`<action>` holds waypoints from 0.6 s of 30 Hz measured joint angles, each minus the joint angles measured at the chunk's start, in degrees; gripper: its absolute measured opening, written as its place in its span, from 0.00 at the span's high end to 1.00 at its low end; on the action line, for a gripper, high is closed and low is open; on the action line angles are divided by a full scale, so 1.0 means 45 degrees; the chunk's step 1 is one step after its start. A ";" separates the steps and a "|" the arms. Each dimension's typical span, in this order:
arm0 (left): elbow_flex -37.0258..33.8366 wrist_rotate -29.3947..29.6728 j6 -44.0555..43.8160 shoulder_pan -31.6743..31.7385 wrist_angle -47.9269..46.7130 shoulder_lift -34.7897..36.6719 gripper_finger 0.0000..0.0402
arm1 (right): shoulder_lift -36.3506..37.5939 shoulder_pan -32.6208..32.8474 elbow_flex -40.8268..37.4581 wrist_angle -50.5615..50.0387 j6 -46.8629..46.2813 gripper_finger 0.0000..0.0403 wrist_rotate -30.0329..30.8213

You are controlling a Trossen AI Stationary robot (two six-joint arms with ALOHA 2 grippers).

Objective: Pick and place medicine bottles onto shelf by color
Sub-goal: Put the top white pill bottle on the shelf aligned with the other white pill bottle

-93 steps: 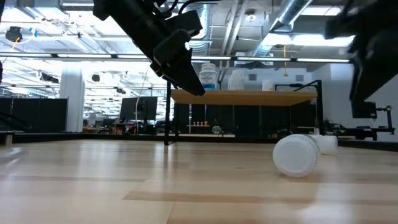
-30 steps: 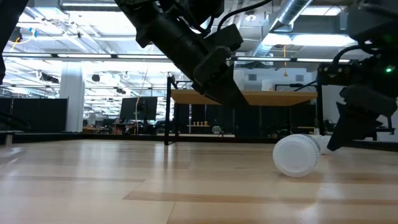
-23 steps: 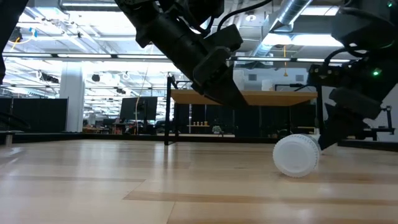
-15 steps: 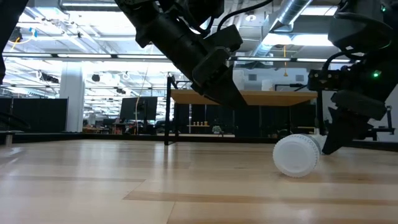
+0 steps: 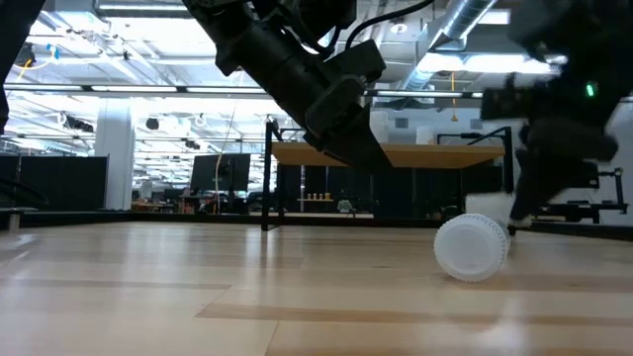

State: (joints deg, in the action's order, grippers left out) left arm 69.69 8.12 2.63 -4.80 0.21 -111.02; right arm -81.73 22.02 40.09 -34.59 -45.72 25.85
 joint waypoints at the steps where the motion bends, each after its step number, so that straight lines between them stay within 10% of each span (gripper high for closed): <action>1: 0.0000 0.0000 0.0002 0.0000 -0.0031 0.0000 0.52 | 0.0000 -0.0028 0.0527 -0.0795 0.0401 0.70 -0.0077; 11: 0.0000 0.0000 0.0034 0.0000 -0.0289 0.0005 0.52 | 0.0010 -0.1550 0.6567 -0.9481 0.4135 0.64 0.0372; 18: 0.0000 0.0000 0.0260 0.0000 -0.0414 0.0005 0.52 | 0.0013 -0.4373 0.9592 -1.1656 0.8152 0.67 0.0555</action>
State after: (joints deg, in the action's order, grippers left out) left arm 69.69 8.12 3.80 -4.80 -1.66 -111.00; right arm -81.68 2.34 83.26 -87.04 -9.03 28.35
